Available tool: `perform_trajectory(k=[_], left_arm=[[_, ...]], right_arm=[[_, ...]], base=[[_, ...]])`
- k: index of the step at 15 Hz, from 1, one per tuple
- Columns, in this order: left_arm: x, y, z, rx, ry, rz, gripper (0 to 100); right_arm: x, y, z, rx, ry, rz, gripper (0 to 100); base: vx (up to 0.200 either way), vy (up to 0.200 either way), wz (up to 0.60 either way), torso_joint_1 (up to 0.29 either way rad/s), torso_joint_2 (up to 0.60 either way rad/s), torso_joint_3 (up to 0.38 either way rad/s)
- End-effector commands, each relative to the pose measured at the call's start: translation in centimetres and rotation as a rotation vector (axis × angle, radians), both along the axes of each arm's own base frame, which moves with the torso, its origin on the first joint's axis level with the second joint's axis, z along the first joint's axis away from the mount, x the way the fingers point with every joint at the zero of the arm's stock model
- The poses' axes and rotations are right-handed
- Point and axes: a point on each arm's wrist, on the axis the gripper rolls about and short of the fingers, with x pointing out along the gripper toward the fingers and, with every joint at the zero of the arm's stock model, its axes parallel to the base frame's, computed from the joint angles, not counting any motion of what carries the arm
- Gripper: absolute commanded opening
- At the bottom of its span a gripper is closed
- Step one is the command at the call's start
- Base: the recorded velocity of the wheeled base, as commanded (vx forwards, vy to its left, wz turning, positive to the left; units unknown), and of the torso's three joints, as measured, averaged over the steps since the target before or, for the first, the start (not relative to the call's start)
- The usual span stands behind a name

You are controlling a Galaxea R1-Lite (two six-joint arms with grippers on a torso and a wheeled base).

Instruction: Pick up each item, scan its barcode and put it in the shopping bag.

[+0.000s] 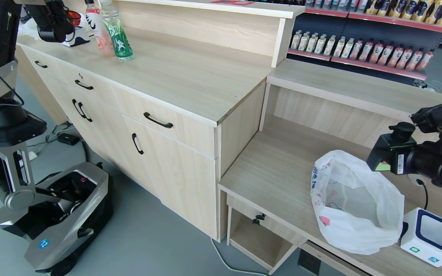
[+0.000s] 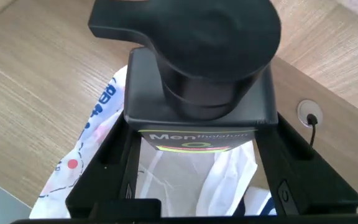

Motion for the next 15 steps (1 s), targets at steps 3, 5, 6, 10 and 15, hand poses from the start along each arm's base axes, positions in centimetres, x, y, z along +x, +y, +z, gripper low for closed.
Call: perform_trajectory(k=[3, 5, 6, 10, 15], left_arm=[[0.0, 0.0, 0.0, 0.000, 0.000, 0.000, 100], [0.0, 0.0, 0.0, 0.000, 0.000, 0.000, 100], [0.0, 0.0, 0.0, 0.000, 0.000, 0.000, 100], [0.0, 0.0, 0.0, -0.001, 0.000, -0.001, 100], [0.0, 0.0, 0.0, -0.001, 0.000, 0.000, 100]], right_arm=[[3.5, -1.0, -4.7, -0.017, 0.092, 0.021, 0], [4.0, -1.8, -6.1, -0.049, 0.110, 0.079, 0], [4.3, -2.3, -6.7, -0.045, 0.117, 0.100, 0], [4.6, -3.3, -7.9, -0.054, 0.139, 0.128, 0], [5.7, -5.0, -10.0, -0.070, 0.116, 0.206, 0]], base=[[0.000, 0.000, 0.00, 0.000, 0.00, 0.000], [0.000, 0.000, 0.00, 0.000, 0.00, 0.000], [0.000, 0.000, 0.00, 0.000, 0.00, 0.000], [0.000, 0.000, 0.00, 0.000, 0.00, 0.000], [0.000, 0.000, 0.00, 0.000, 0.00, 0.000]])
